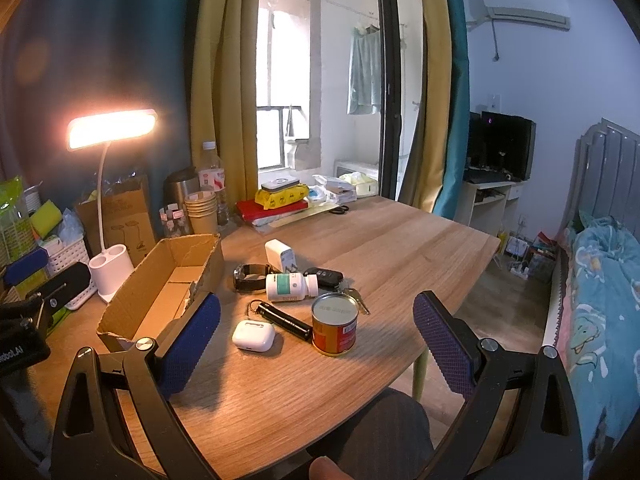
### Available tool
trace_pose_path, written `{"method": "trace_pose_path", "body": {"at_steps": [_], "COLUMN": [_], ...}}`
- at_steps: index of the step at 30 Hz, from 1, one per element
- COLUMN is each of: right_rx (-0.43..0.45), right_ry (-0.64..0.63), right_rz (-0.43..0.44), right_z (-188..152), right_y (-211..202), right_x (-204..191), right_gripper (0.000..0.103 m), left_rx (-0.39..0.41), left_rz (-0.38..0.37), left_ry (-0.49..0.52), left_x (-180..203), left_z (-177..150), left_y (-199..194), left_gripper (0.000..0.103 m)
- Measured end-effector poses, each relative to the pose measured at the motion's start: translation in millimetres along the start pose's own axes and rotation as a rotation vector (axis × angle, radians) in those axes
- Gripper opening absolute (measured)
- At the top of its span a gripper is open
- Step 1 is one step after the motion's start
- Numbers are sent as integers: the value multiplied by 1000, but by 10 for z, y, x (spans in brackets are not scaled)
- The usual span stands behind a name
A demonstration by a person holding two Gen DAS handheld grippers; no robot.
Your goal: Organize rigid objects
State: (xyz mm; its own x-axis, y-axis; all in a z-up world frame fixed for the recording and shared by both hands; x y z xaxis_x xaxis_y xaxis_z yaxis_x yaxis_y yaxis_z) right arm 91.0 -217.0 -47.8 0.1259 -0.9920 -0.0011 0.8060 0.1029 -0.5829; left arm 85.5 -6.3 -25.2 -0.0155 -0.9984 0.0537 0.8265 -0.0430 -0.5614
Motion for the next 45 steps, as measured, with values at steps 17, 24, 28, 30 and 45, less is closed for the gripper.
{"method": "trace_pose_path", "body": {"at_steps": [17,24,28,30,45], "right_rx": [-36,-129,-186,-203,-311], "right_ry": [-27,-34,-53,-60,-40], "right_rz": [18,40,44,44,68], "right_z": [28,53,40,43,-88], "right_y": [345,837,1128,1269,1892], "right_x": [8,-9,-24,-27,43], "right_gripper": [99,99,99,99,99], "left_rx": [-117,-220,-298,-348,-595], "left_rz": [44,107,107,95,51], "left_ry": [-64,-114,-153,-160,-194], "left_x": [-302,-709,-893,-929,-936], "left_z": [-61,-125,-225,-282,-739], "left_y": [449,923,1205,1344,1900], "left_gripper": [101,101,101,101,62]}}
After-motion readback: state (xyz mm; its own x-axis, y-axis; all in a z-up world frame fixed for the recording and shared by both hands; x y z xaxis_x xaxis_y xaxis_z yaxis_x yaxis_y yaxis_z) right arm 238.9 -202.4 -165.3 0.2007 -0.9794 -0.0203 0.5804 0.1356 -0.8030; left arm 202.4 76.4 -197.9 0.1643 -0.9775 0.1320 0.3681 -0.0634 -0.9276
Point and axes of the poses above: each gripper's, at about its wrist camera, not at the fingertips, and y roughly the way its jaws point, x to its right, z to its top, the point moved 9 cm from there along y, roughly the way its jaws point, and after that the axes turned 14 degrees about -x, right-handed, at the moved point
